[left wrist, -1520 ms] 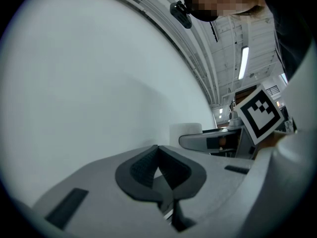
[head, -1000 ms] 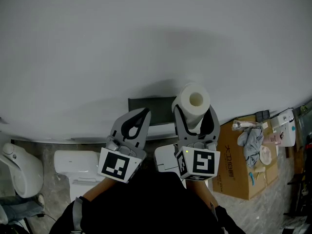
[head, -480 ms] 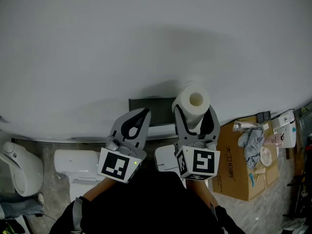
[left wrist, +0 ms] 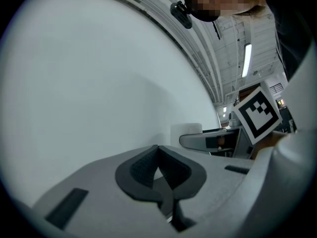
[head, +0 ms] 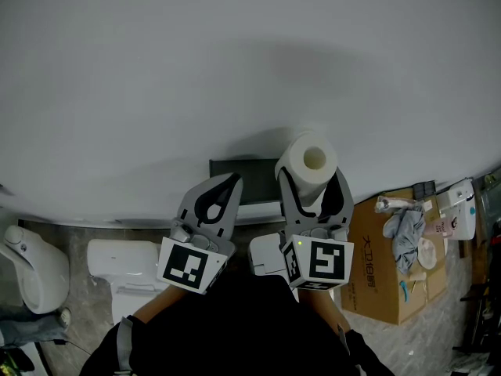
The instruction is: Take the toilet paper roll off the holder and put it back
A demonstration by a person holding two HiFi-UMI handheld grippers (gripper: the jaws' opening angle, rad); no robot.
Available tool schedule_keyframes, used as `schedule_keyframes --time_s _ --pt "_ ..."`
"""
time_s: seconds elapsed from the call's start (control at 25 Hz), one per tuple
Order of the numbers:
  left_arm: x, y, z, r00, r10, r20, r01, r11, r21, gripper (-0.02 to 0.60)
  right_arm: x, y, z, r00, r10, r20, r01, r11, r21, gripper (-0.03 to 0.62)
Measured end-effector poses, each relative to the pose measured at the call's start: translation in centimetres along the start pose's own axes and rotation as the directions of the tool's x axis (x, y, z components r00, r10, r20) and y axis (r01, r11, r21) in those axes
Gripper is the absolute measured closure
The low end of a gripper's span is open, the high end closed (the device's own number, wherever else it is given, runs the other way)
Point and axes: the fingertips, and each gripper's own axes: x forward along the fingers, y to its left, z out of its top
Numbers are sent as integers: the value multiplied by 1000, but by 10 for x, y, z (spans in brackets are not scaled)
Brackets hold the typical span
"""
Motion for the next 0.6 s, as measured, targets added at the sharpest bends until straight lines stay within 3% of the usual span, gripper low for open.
schedule_keyframes --time_s 0.6 --pt "-11 20 -2 999 45 -6 -45 999 -5 575 18 39 0 996 87 2 -87 996 -10 241"
